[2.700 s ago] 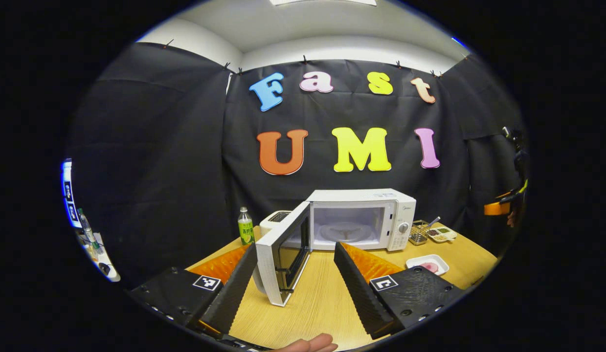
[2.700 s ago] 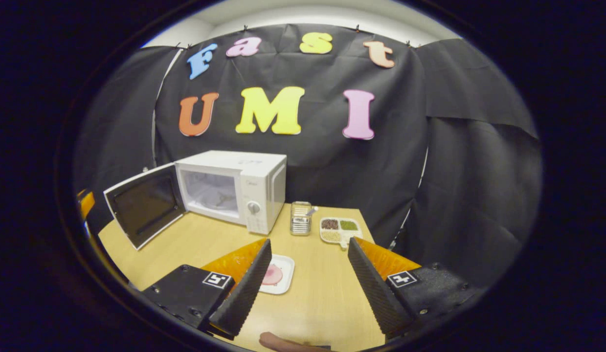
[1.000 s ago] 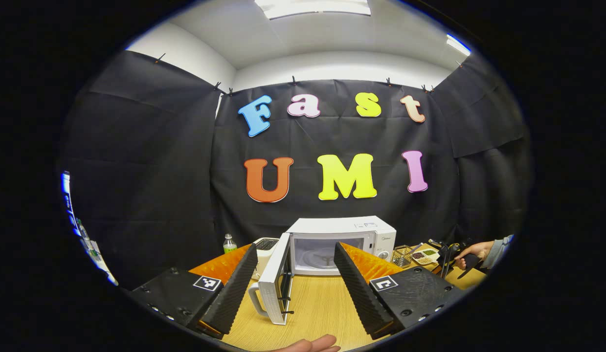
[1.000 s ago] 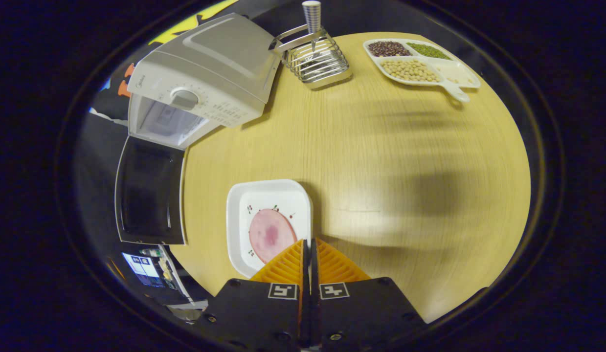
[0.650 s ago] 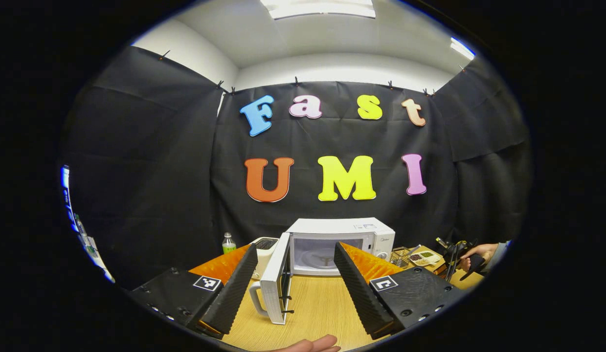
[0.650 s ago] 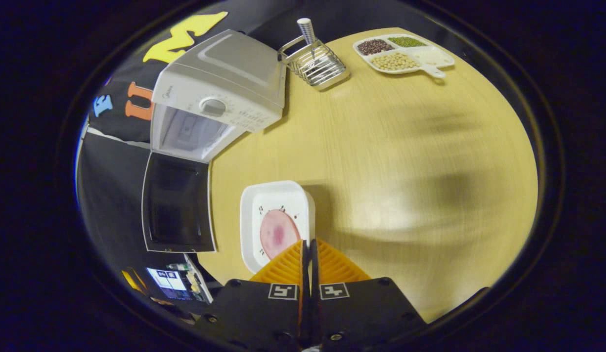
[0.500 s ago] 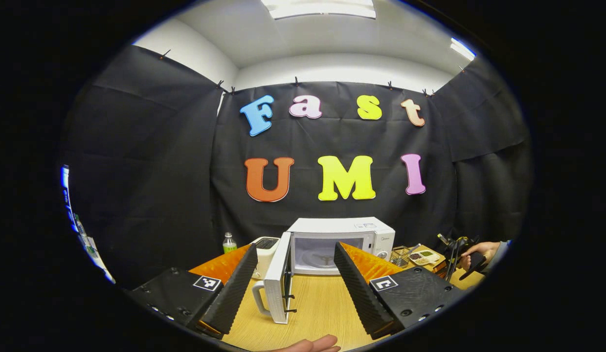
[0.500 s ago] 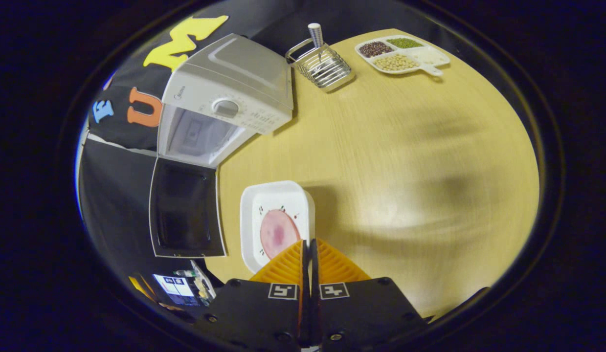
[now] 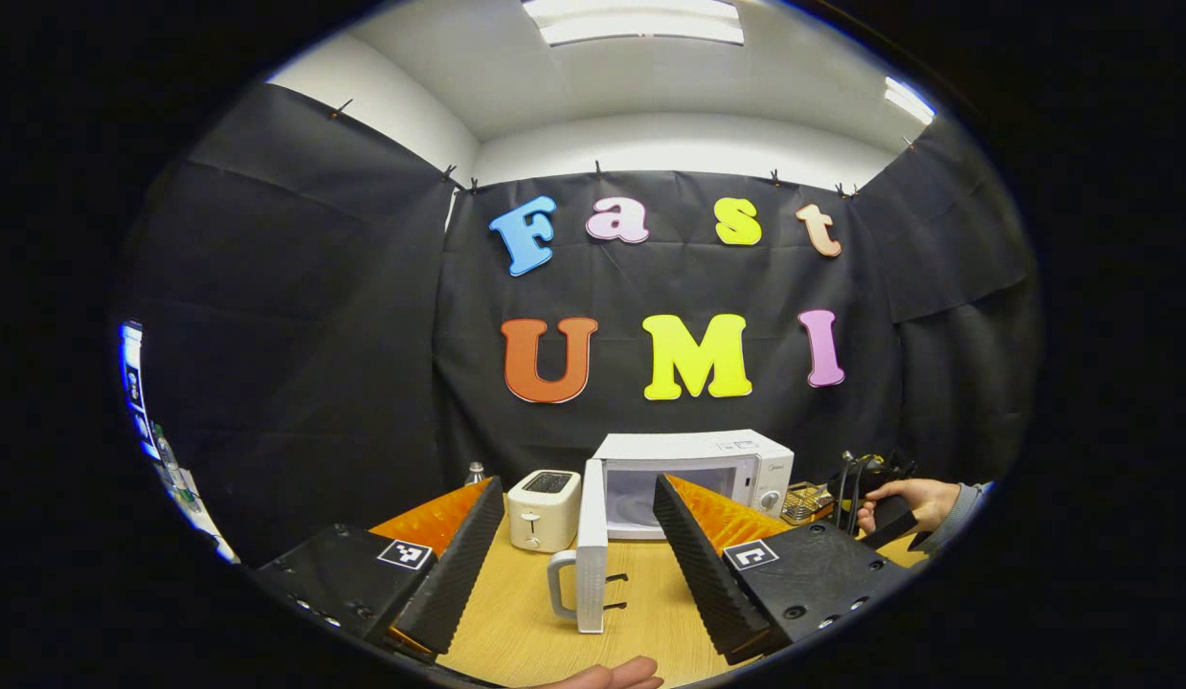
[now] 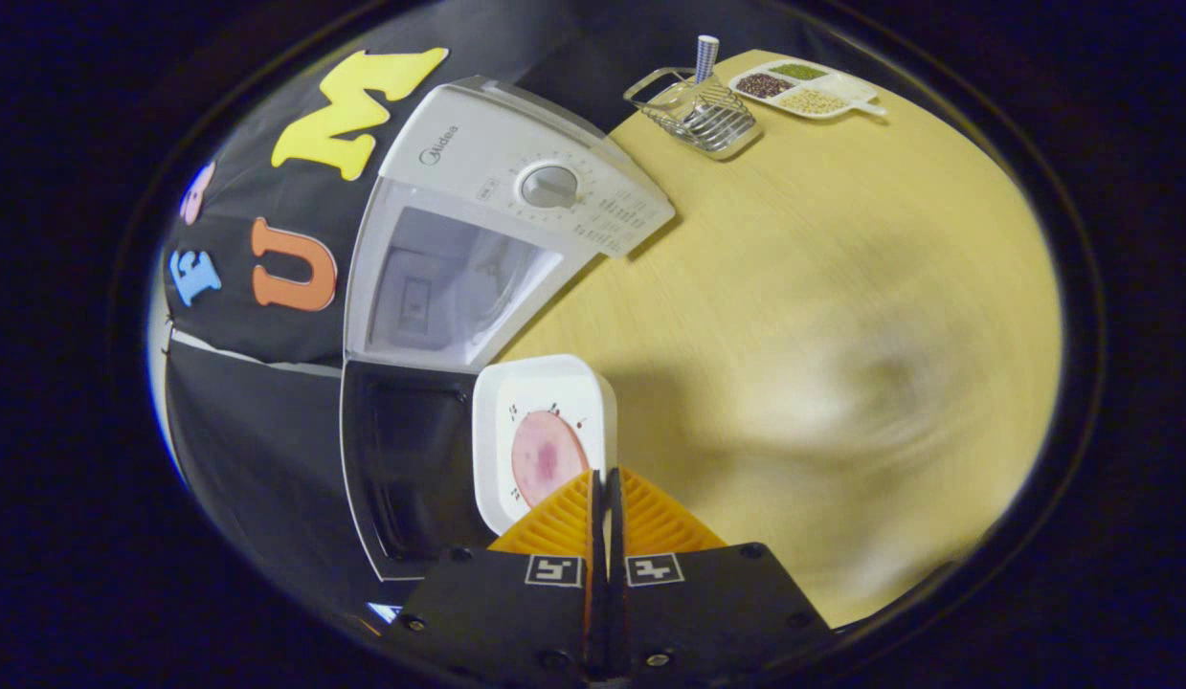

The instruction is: Open the microwave oven with the left hand, put the food in, and close the microwave oven.

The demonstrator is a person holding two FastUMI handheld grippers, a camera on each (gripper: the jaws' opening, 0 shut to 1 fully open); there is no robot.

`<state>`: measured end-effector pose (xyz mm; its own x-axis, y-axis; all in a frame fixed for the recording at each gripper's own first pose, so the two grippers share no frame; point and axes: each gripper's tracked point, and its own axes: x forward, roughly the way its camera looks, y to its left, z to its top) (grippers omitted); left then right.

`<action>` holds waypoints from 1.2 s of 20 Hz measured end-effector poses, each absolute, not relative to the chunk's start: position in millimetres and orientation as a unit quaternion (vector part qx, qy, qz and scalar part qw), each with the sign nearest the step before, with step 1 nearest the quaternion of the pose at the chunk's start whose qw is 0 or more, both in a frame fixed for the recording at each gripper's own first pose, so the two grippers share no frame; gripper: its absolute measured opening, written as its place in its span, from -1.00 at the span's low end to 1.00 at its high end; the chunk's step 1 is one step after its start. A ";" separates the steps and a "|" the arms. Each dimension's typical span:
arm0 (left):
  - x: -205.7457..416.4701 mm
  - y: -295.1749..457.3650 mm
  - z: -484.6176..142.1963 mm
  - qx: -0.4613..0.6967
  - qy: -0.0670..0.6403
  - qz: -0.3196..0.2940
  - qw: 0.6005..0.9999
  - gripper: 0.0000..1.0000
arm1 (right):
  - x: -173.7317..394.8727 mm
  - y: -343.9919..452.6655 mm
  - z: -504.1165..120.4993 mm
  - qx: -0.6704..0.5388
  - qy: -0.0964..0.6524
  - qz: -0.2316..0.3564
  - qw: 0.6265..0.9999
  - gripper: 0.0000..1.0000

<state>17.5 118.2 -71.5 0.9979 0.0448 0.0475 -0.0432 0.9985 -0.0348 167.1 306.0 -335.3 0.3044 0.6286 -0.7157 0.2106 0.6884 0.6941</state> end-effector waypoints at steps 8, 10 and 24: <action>19.4 130.0 -97.5 -0.045 0.002 -0.005 0.999 0.89 | 220.6 398.5 -348.5 0.473 0.506 0.078 0.717 -0.93; 22.2 138.5 -98.3 -0.036 -0.002 0.003 0.999 0.89 | 233.5 419.0 -348.9 0.494 0.498 0.079 0.708 -1.00; 53.9 136.7 -130.8 -0.010 0.031 0.001 0.999 0.89 | 365.2 443.9 -358.1 0.600 0.273 -0.026 0.751 -1.00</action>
